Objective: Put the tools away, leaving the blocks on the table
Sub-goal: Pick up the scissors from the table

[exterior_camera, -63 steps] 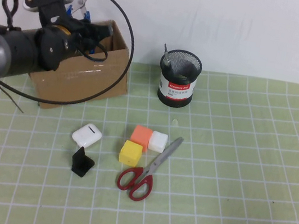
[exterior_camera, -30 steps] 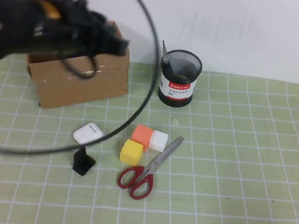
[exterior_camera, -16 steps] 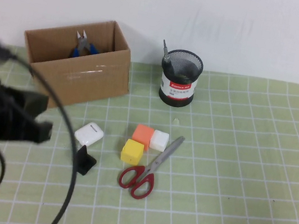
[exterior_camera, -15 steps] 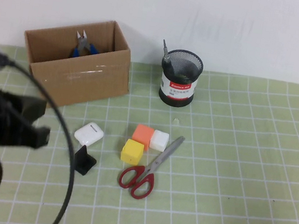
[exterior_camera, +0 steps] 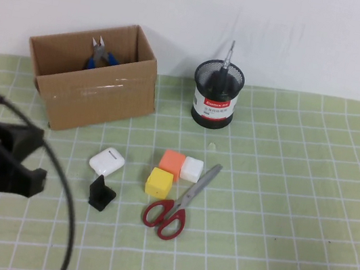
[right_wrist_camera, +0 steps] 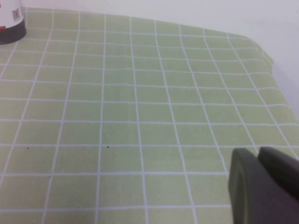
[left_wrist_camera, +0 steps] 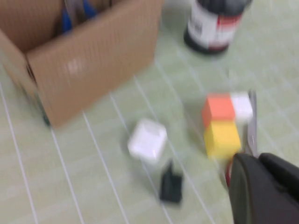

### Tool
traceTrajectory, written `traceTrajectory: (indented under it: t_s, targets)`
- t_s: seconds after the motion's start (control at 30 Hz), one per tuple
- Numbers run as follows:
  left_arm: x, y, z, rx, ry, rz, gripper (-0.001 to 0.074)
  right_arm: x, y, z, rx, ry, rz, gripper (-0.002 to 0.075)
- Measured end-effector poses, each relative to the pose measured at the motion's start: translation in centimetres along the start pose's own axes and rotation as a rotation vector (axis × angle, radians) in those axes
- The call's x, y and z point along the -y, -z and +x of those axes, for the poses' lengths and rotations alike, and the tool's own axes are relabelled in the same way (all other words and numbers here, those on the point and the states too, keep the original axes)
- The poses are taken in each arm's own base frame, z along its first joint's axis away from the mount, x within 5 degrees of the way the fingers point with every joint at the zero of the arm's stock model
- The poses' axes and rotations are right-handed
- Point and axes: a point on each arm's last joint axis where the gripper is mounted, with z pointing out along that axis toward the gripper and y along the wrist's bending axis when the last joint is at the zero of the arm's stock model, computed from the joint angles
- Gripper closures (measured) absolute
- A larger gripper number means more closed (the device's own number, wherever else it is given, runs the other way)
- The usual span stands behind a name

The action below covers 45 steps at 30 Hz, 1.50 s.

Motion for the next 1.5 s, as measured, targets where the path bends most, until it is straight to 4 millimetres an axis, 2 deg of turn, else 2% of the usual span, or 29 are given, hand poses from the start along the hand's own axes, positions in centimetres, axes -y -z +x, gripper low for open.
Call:
traceTrajectory:
  t_s: [0.1,0.23,0.37,0.5,0.6,0.77,1.03,1.5]
  targets:
    - [-0.3,1.4,0.9,0.158,-0.026,-0.028,0.0736,0.0,0.0,0.0,0.000,0.000,0.000,0.0736]
    - [-1.2,3.8,3.9,0.400,-0.030,-0.104,0.0736,0.0,0.0,0.0,0.000,0.000,0.000,0.0736]
    - [-1.9,6.0,7.7,0.605,-0.029,-0.231,0.0736,0.0,0.0,0.0,0.000,0.000,0.000,0.0736]
    - [-2.1,6.2,11.8,0.661,-0.026,-0.328,0.0736,0.0,0.0,0.0,0.000,0.000,0.000,0.0736]
    - [-2.2,6.4,13.4,0.688,-0.014,-0.378,0.0736,0.0,0.0,0.0,0.000,0.000,0.000,0.0736]
    - [-2.3,6.0,14.6,0.593,0.032,-0.401,0.0736,0.0,0.0,0.0,0.000,0.000,0.000,0.0736]
    - [-2.4,4.8,17.4,0.254,0.098,-0.386,0.0736,0.0,0.0,0.0,0.000,0.000,0.000,0.0736]
    - [-2.4,4.7,17.5,0.245,0.097,-0.386,0.0737,0.0,0.0,0.0,0.000,0.000,0.000,0.0736]
